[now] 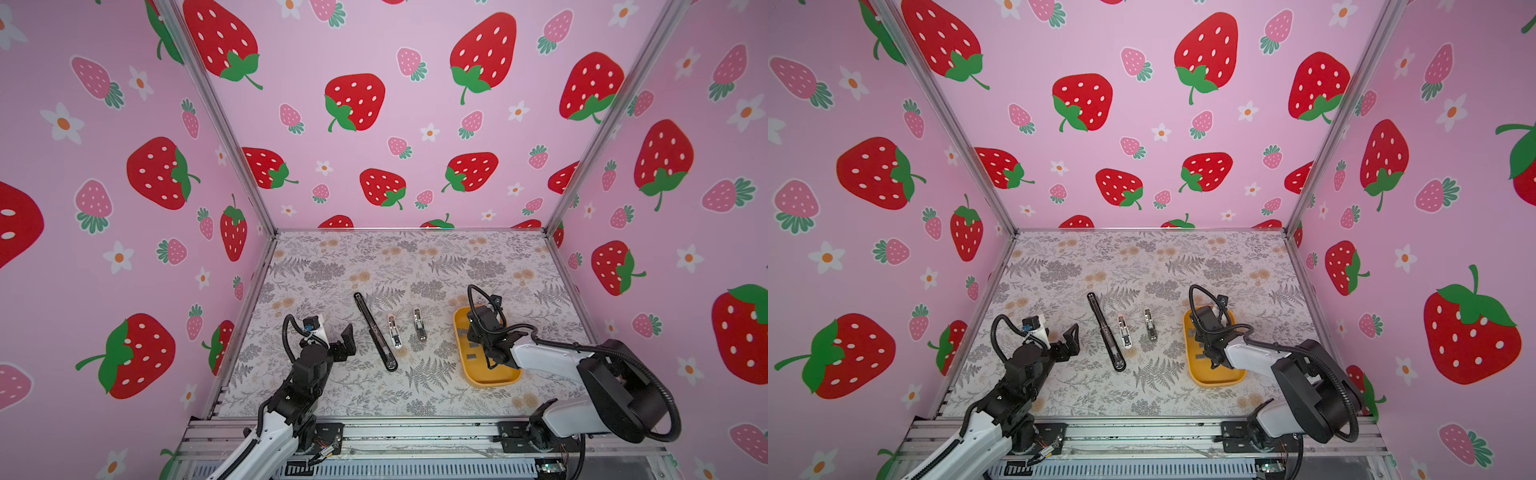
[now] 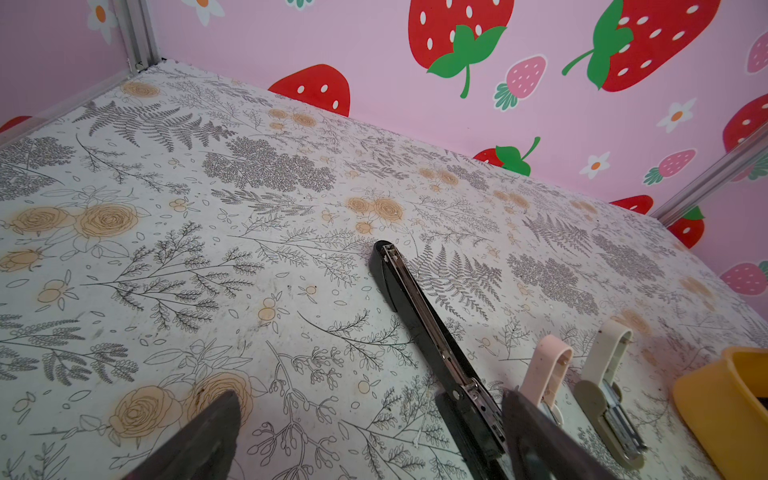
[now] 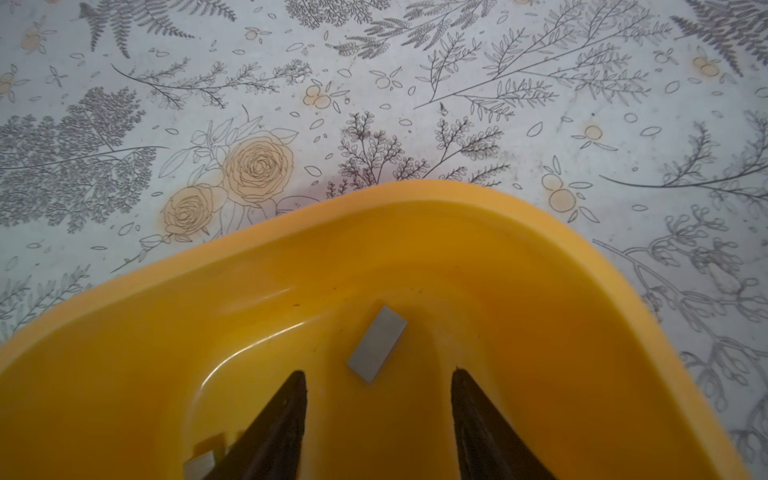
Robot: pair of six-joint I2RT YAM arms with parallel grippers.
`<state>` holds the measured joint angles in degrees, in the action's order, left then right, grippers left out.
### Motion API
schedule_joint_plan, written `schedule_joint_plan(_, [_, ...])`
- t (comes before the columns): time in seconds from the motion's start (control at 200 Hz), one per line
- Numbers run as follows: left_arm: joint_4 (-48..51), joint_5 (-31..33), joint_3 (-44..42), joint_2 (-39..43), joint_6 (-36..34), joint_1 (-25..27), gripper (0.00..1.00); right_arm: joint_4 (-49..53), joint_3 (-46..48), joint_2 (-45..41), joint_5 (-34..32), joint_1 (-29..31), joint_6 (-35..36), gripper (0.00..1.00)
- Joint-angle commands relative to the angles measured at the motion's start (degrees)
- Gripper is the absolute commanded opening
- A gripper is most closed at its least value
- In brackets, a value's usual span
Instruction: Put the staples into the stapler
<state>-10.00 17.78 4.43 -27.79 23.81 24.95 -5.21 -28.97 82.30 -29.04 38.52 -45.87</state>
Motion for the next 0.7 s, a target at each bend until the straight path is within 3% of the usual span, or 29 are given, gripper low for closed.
schedule_joint_plan(0.0, [-1.0,0.2,0.1,0.0,0.1,-0.2,0.99,-1.6,-0.2,1.3,-0.4,-0.8,-1.4,0.57])
schedule_joint_plan(0.345, [-0.7,0.3,0.1,0.1,0.1,-0.2,0.99,-2.8,-1.1,5.7,-0.3,-1.6,-1.1,0.52])
schedule_joint_plan(0.695, [-0.7,0.2,0.1,0.3,0.1,-0.2,0.99,-3.8,-1.9,8.6,0.7,-1.7,-0.1,0.36])
